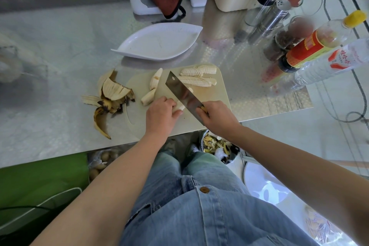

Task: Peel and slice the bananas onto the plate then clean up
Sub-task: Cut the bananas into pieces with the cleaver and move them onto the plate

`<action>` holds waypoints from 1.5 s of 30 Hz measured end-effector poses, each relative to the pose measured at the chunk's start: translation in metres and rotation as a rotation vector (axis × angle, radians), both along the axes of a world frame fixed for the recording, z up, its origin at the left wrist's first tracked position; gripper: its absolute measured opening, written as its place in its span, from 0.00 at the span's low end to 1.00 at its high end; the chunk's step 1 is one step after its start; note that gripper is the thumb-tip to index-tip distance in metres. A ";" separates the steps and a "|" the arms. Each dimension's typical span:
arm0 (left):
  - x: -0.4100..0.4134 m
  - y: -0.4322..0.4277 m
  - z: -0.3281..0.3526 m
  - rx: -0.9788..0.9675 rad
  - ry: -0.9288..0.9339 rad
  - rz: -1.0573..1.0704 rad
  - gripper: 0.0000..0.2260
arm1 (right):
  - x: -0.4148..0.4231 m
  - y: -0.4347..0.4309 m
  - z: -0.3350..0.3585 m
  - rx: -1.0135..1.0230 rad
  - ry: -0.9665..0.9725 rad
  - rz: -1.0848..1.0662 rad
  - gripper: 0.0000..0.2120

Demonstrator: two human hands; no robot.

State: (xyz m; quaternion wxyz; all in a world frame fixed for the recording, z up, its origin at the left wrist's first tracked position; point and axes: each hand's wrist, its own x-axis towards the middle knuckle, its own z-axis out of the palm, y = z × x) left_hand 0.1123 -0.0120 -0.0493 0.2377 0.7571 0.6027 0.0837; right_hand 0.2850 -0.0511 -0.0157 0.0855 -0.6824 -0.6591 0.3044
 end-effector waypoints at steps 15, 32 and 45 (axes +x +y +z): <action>0.000 0.000 -0.002 -0.002 -0.002 0.014 0.13 | 0.001 -0.003 -0.002 0.029 0.005 -0.003 0.16; 0.000 0.000 -0.003 -0.003 0.001 0.017 0.14 | -0.002 -0.007 -0.009 -0.062 -0.028 0.006 0.18; 0.000 -0.001 -0.003 -0.003 -0.009 0.020 0.13 | -0.001 -0.001 -0.002 0.027 -0.001 0.014 0.16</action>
